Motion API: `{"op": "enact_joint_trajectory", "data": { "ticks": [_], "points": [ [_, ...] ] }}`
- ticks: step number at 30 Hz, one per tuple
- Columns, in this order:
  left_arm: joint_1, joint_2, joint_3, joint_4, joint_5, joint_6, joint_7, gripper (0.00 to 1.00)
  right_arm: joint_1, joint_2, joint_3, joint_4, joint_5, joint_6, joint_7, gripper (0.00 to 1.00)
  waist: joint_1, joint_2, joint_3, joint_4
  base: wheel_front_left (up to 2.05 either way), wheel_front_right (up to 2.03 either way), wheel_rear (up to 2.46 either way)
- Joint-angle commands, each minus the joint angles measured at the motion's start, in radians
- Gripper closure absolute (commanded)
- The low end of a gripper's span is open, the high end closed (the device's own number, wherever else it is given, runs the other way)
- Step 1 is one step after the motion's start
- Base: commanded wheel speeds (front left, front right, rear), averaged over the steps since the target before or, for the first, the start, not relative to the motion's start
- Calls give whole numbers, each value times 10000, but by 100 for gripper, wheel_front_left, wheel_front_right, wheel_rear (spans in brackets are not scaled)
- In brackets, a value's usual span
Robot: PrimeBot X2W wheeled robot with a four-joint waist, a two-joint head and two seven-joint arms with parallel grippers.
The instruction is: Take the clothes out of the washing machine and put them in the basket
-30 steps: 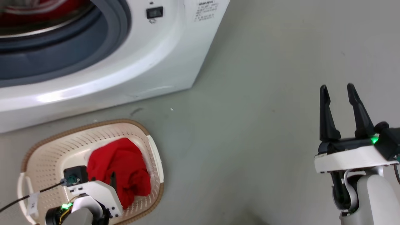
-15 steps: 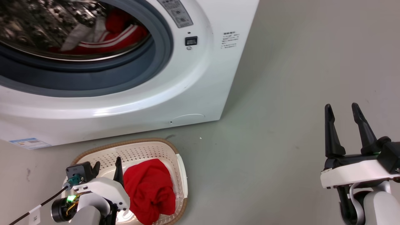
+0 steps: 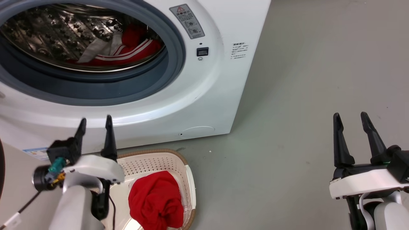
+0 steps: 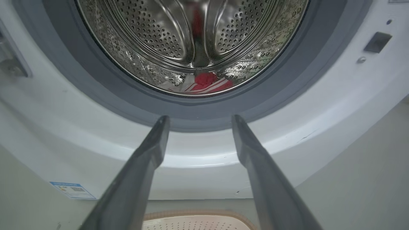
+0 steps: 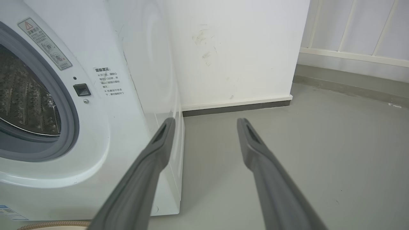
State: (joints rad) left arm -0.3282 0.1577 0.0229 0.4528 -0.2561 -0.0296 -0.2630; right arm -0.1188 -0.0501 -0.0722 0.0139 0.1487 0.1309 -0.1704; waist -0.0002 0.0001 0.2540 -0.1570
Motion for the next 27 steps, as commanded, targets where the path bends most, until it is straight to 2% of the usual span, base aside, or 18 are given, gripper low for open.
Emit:
{"op": "enact_joint_trajectory", "data": {
  "ticks": [1, 7, 15, 27],
  "points": [
    [-177, 123, 70, -144, 89, -40, -24, 0, 138, -1, 24, -30, 42, -3, -8, 0, 2, -1, -16, -92, 0, 0, 0],
    [-1395, 708, 77, -8, 465, -198, -2, 0, 115, 0, 146, -16, 246, -3, -103, 0, 2, -1, 302, -522, 0, 0, 0],
    [-3827, 2026, -115, 1362, 745, -566, 1045, 0, -303, 2, 477, 301, 681, -3, -454, 0, 2, -1, 1277, -1395, 0, 0, 0],
    [-6959, 3930, -928, 2810, 961, -950, 4055, 0, -1045, 3, 1071, 1051, 1532, -3, -938, 0, 2, -1, 2871, -2596, 0, 0, 0]
  ]
}}
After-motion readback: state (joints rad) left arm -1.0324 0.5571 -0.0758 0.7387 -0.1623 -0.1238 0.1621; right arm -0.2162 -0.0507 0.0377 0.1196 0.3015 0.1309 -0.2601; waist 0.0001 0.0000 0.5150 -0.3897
